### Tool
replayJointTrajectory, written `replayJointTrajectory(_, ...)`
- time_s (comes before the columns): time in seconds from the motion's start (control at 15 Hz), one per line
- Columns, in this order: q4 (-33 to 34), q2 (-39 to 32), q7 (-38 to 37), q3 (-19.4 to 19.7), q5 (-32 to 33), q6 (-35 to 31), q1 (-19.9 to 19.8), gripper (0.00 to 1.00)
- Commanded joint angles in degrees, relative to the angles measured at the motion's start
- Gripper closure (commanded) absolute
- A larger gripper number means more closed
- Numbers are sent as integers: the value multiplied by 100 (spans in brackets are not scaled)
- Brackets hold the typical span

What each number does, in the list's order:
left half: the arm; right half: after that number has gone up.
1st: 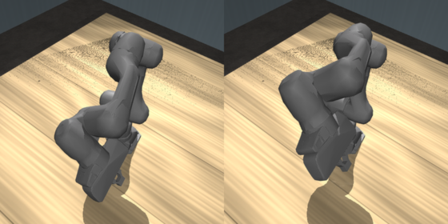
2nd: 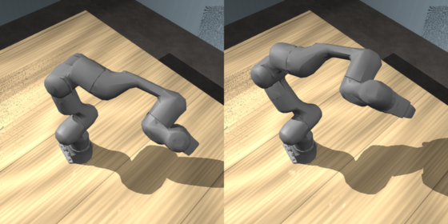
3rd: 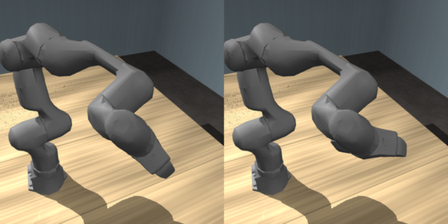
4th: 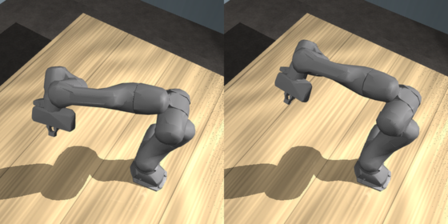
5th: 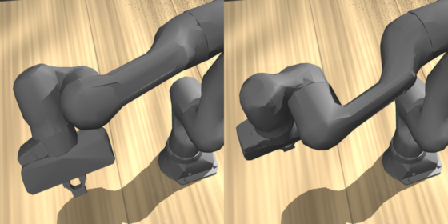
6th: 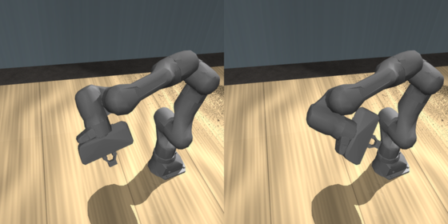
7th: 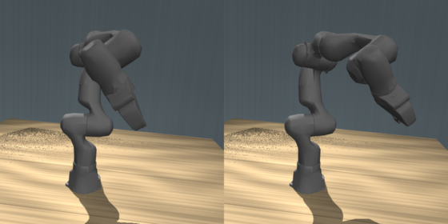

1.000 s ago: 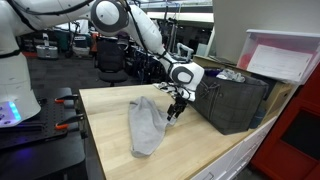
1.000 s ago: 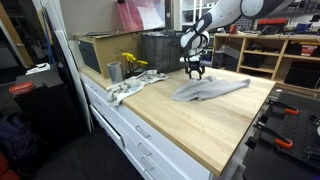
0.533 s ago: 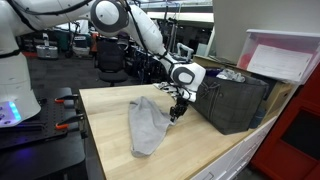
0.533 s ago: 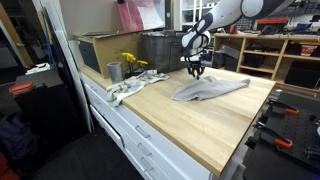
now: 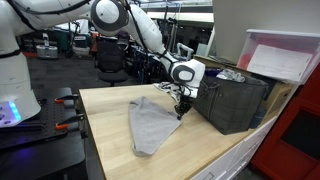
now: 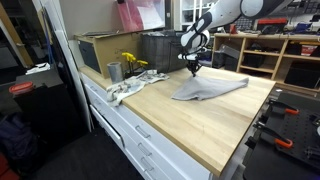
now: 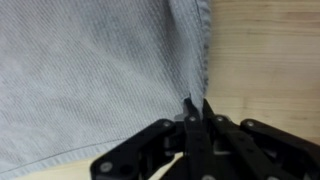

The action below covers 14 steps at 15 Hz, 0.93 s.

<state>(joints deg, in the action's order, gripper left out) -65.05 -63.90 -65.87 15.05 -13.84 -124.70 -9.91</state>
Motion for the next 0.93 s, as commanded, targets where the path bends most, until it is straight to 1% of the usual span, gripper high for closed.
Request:
replayJointTrajectory(0.0, 77, 64, -572, 269, 41, -515, 204, 98)
replayJointTrajectory(0.2, 157, 67, -1002, 511, 35, -867, 385, 98)
replayJointTrajectory(0.47, 203, 50, -1467, 861, 65, -1146, 626, 98)
replayJointTrajectory(0.73, 295, -46, -1949, 1304, 107, -1228, 851, 98)
replayJointTrajectory(0.87, 274, -35, -2095, 1471, 94, -1127, 933, 98)
